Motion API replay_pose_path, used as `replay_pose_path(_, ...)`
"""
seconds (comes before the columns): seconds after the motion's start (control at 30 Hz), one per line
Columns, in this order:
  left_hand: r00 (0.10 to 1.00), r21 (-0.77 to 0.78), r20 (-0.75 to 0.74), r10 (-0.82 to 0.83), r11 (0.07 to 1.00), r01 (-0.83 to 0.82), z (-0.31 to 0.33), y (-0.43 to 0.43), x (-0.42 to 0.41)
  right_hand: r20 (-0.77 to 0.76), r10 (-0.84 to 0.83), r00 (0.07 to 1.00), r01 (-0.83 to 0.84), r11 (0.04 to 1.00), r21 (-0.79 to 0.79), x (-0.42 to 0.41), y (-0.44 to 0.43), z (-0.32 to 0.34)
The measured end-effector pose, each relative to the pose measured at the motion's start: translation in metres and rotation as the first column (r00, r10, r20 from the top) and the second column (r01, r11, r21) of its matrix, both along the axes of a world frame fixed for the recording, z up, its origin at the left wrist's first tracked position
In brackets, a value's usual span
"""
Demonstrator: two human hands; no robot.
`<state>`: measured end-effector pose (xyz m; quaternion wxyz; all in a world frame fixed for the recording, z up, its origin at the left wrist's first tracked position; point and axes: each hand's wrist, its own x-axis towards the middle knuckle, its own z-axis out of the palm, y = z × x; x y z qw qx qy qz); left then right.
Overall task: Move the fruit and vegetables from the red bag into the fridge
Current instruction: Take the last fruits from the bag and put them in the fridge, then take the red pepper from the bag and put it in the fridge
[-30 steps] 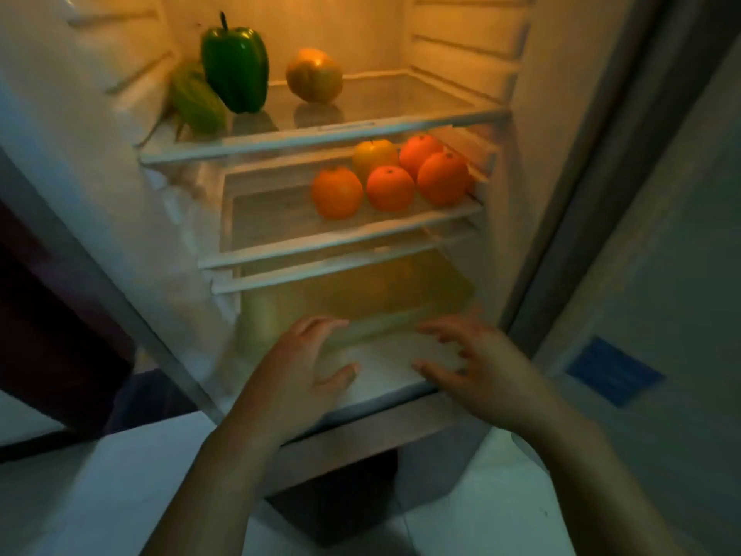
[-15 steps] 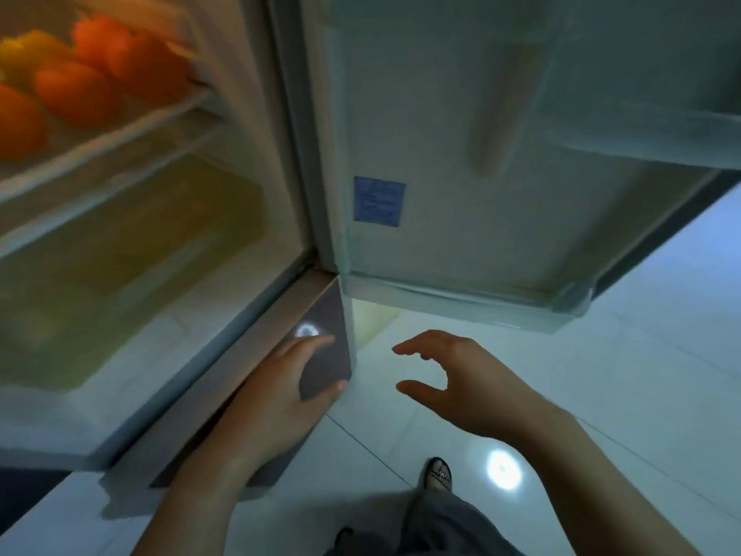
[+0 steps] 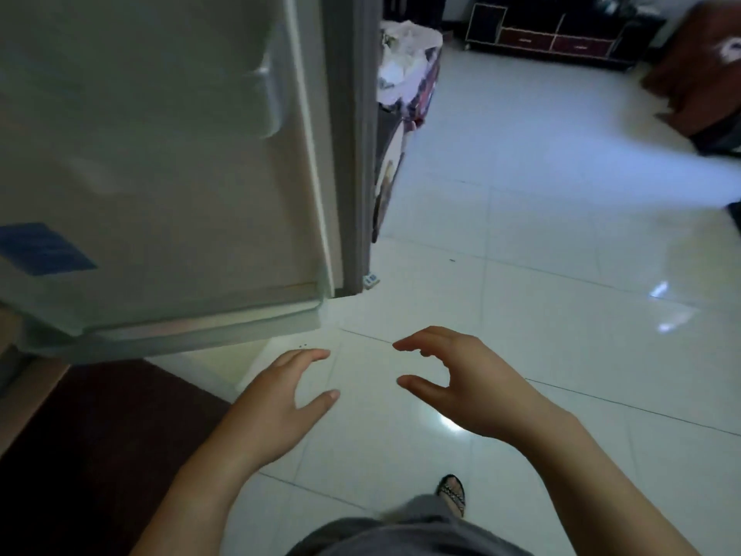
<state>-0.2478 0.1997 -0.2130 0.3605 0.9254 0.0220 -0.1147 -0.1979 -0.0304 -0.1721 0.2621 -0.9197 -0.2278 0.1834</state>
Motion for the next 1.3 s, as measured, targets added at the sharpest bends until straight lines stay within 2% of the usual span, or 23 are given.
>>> replay_pose_path(0.2,0.979,0.027,-0.043,-0.2,0.979,0.201,-0.009,-0.136,0.1,-0.002,-0.138,0.99,0.137,0.988,-0.073,0.063,-0.134,-0.011)
replay_pose_path(0.33,0.981,0.019,-0.087,-0.173,0.984,0.176,-0.004,-0.171,0.15,-0.044,-0.073,0.996,0.069,0.994,-0.079,0.113,-0.167,-0.012)
replay_pose_path(0.53,0.99,0.046,-0.114,-0.083,0.995,0.089,-0.021,-0.158,0.223,-0.045,0.065,0.997,-0.067,0.997,-0.043,0.219,-0.149,-0.024)
replay_pose_path(0.67,0.994,0.045,-0.105,0.029,0.999,-0.025,-0.025,-0.14,0.293,-0.044,0.176,0.983,-0.18,0.979,-0.098,0.299,-0.132,-0.016)
replay_pose_path(0.83,0.993,0.001,-0.083,0.078,0.997,-0.079,-0.009,-0.141,0.383,0.001,0.218,0.976,-0.216,0.966,-0.142,0.399,-0.118,0.005)
replay_pose_path(0.97,0.985,-0.01,-0.069,0.157,0.987,-0.158,-0.003,-0.125,0.429,0.016,0.264,0.964,-0.259,0.957,-0.133,0.463,-0.09,-0.008)
replay_pose_path(1.1,0.917,0.066,-0.135,0.375,0.927,-0.37,-0.003,-0.079,0.448,-0.076,0.475,0.877,-0.48,0.872,-0.097,0.522,-0.039,-0.032)
replay_pose_path(1.23,0.783,0.171,-0.141,0.606,0.794,-0.583,-0.007,-0.036,0.468,-0.089,0.674,0.734,-0.679,0.731,-0.064,0.592,0.029,-0.047)
replay_pose_path(1.3,0.696,0.171,-0.169,0.698,0.716,-0.677,-0.008,-0.023,0.482,-0.072,0.756,0.651,-0.759,0.65,-0.044,0.627,0.064,-0.047)
